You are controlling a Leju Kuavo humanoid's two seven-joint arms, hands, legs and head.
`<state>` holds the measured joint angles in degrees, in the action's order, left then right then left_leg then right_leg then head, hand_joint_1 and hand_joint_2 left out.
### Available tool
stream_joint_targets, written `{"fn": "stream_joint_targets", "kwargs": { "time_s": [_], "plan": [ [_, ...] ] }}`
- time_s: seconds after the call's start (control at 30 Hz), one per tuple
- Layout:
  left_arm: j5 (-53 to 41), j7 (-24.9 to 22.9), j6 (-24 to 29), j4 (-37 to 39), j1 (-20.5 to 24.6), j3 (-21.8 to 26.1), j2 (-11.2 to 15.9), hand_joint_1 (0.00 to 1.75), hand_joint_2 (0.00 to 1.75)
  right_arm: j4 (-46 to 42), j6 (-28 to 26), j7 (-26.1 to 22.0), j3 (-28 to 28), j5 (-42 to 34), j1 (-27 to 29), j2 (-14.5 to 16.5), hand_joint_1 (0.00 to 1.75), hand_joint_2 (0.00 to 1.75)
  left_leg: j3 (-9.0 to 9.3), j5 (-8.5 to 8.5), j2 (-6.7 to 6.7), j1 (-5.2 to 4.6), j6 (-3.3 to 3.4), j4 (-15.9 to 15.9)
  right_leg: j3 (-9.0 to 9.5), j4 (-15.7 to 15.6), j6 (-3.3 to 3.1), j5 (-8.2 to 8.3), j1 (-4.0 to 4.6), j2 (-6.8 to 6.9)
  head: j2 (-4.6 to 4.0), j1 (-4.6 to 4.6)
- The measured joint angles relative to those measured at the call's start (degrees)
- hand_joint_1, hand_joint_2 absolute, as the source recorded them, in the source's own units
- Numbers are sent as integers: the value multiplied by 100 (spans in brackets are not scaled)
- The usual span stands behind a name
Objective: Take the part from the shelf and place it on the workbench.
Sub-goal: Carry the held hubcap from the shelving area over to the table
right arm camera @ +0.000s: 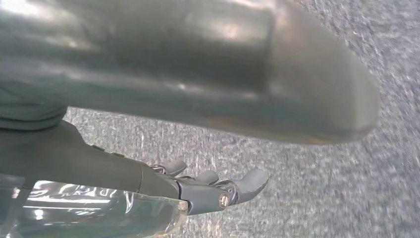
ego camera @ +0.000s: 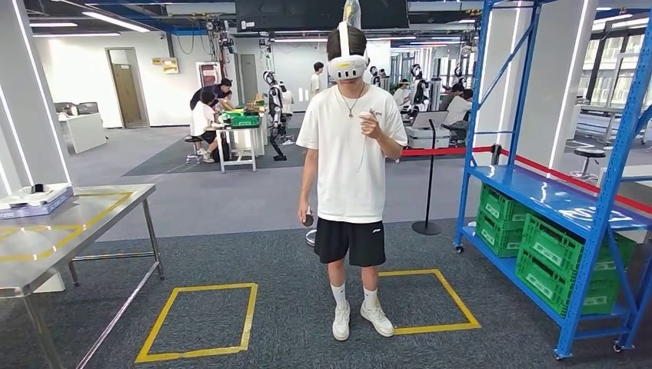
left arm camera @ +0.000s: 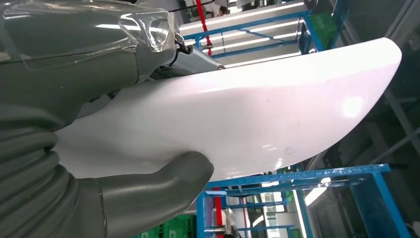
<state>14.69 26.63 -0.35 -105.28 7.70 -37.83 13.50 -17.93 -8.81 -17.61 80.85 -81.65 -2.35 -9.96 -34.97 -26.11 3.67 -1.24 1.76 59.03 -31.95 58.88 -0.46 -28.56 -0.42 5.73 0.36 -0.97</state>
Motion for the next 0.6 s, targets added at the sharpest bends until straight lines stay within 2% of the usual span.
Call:
{"fn": "stream_joint_targets", "kwargs": {
  "time_s": [0.07,0.1,0.13,0.2,0.23,0.27,0.3,0.33,0.4,0.43,0.47,0.5,0.53,0.57,0.6],
  "plan": [
    [0,-1,0,-5,2,1,0,175,175,-1,0,-2,-3,-2,-14,8,0,0,57,52,-144,-2,38,-109,40,-24,49,-16,-8,83,1,0],
    [1,1,0,-7,7,0,-1,175,175,-1,0,-3,-5,-3,-19,9,0,0,120,97,-213,19,63,-189,33,29,59,-56,-9,11,0,-1],
    [2,1,1,-9,18,-1,-8,175,175,0,0,-4,-7,-3,-22,8,0,0,183,145,-281,45,89,-269,-29,192,56,-141,-8,-125,1,2],
    [5,-1,0,-4,37,-6,-27,175,175,1,0,-6,-8,-4,-8,1,0,0,239,196,-415,77,119,-341,-369,881,30,-429,-26,-450,0,16],
    [7,-4,-1,-2,35,-11,-36,175,175,1,0,-5,-7,-4,0,-4,0,0,236,199,-495,79,121,-342,-577,1267,35,-558,-39,-526,1,26],
    [7,-6,-2,0,27,-17,-39,175,175,1,0,-5,-7,-5,10,-10,0,0,235,197,-578,83,118,-340,-732,1518,63,-618,-56,-553,1,34],
    [7,-8,-2,1,21,-24,-40,175,175,1,0,-5,-7,-5,17,-16,0,0,236,193,-661,89,111,-335,-789,1559,114,-581,-77,-559,1,35],
    [7,-9,-2,2,19,-30,-40,175,175,1,0,-5,-7,-5,21,-20,0,0,239,185,-741,102,94,-324,-732,1364,183,-450,-100,-567,1,39],
    [7,-9,-3,2,18,-36,-40,175,175,1,0,-5,-7,-5,23,-25,0,0,227,139,-888,126,21,-251,-405,562,323,-73,-162,-707,1,48],
    [7,-10,-3,2,18,-38,-40,175,175,1,0,-4,-7,-5,21,-26,0,0,204,106,-951,132,-28,-199,-260,238,328,67,-183,-775,1,53],
    [7,-11,-3,2,17,-40,-39,175,175,1,0,-4,-7,-5,18,-24,0,0,179,79,-1000,135,-72,-157,-171,45,301,145,-187,-828,1,51],
    [7,-12,-3,2,16,-41,-38,175,175,1,0,-3,-8,-6,13,-23,0,0,155,65,-1040,139,-109,-134,-146,-2,243,165,-169,-834,1,49],
    [7,-15,-2,2,13,-42,-38,175,175,1,0,-3,-8,-7,6,-24,0,0,139,63,-1074,152,-136,-132,-136,-2,179,171,-151,-782,1,43],
    [7,-21,-1,2,11,-42,-37,175,175,1,0,-3,-8,-9,2,-23,0,0,121,56,-1057,166,-158,-123,-129,-8,139,177,-144,-738,2,38],
    [7,-30,1,2,12,-40,-36,175,175,1,0,-5,-9,-12,1,-22,0,0,89,19,-957,171,-184,-62,-117,-16,102,178,-145,-693,2,31]
  ]
}}
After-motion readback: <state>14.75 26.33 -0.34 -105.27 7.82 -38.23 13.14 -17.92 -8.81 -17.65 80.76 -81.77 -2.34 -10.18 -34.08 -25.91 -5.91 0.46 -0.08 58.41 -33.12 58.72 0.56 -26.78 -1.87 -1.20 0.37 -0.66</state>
